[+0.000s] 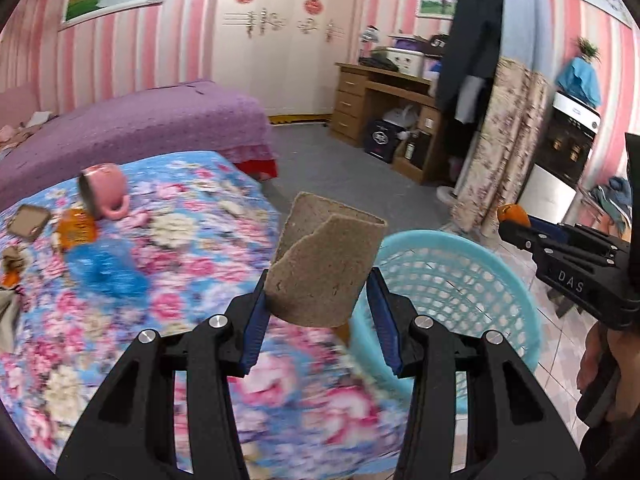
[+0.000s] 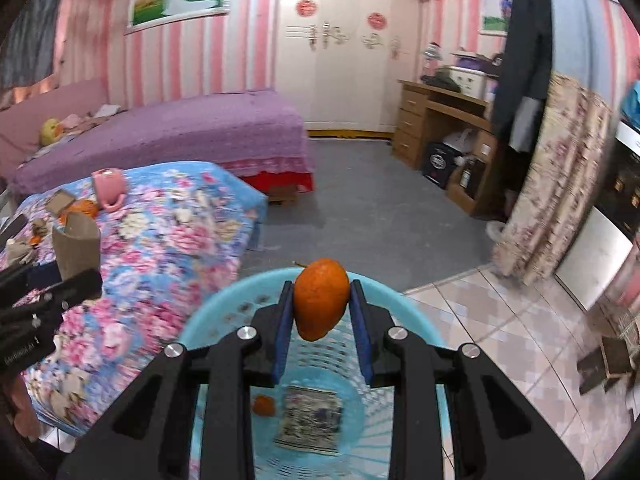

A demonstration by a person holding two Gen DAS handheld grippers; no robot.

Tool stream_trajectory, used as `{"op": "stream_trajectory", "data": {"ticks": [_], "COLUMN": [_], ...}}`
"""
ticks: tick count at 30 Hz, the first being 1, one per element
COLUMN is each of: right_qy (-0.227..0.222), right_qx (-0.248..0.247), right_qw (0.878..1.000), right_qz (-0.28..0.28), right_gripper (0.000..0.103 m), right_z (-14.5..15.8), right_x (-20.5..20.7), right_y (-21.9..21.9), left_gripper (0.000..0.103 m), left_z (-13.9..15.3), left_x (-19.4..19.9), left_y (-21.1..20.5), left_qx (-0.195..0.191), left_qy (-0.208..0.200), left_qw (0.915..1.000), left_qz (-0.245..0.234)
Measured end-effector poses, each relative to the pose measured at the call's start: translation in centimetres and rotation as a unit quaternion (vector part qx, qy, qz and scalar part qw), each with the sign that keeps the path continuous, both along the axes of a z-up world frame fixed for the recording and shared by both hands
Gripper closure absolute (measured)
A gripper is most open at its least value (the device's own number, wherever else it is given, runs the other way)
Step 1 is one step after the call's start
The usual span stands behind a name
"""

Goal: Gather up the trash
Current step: 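Carry the cup and orange to the basket and open both tools over it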

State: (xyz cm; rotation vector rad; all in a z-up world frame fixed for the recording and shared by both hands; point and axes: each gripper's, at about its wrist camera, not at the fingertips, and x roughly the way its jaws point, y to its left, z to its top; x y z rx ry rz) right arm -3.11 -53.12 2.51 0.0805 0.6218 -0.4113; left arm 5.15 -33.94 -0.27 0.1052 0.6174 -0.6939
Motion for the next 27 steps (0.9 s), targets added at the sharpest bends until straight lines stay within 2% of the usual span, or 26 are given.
{"op": "stream_trajectory", "data": {"ticks": [12,14,17,20,27], "right_qy": [0.007,0.007,0.007,0.006,0.001], "right_qx": [0.023,0.022,0.024,0.022,0.026], "right_qw": [0.998,0.998,0.998,0.998,0.998], "right_qz": [-0.054,-0.057,-0.06,-0.06,-0.058], "right_gripper": [0.075,0.075,0.075,0.075,0.075], "right_z": [-2.6,-3.0,-3.2,-3.2,-3.7], "right_x": [-2.8,-2.7,-2.7,-2.5,-1.6], "right_y": [-4.3,-4.5,-4.7,-4.5,-3.9], "left_gripper": [0.054,0.035,0.019,0.011,0.007], "left_z": [-1.0,-1.3,-1.6,-1.6,-0.7], "left_x": [-0.3,0.2,0.9,1.6,2.8], "left_y": [-8.4,-8.9,-8.8,-7.8,-4.8], "left_qx": [0.016,0.021,0.026,0.02,0.029], "left_qy": [0.02,0.033,0.028,0.03,-0.005], "left_qw": [0.9987,0.998,0.9987,0.9992,0.9995], "left_qz": [-0.046,-0.051,-0.033,-0.02,0.015]}}
